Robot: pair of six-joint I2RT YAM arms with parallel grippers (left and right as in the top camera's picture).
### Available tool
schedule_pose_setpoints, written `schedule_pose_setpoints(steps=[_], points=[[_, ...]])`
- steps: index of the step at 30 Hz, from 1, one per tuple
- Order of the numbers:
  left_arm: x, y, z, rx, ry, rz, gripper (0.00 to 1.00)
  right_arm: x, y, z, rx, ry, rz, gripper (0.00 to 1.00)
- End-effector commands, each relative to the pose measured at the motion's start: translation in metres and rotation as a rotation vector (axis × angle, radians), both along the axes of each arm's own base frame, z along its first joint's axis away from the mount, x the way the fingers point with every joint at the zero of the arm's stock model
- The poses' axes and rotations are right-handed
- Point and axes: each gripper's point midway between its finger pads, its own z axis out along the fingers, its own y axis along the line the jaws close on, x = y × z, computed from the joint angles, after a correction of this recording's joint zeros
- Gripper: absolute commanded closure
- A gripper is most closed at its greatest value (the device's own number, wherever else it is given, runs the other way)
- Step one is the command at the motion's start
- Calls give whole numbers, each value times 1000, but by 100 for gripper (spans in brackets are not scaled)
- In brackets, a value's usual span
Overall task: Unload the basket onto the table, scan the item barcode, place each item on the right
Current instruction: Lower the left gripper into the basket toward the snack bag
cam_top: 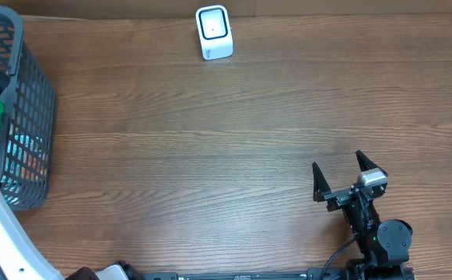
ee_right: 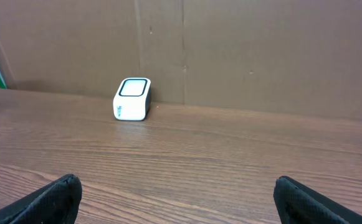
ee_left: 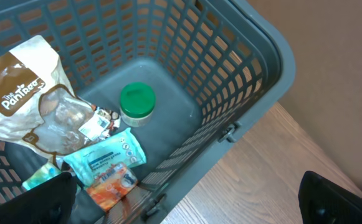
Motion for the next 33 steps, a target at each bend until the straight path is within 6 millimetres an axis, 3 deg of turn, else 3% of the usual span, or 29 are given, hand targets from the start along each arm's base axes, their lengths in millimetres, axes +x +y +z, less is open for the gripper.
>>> schedule_pose_setpoints(steps=[1, 27, 33], points=[[1, -2, 10, -7, -36, -6, 3, 0, 0, -1, 4, -6, 0, 0], [3, -1, 8, 4, -21, -20, 0, 0, 0, -1, 4, -6, 0, 0], [7, 3, 15, 39, -41, -30, 0, 0, 0, -1, 4, -6, 0, 0]])
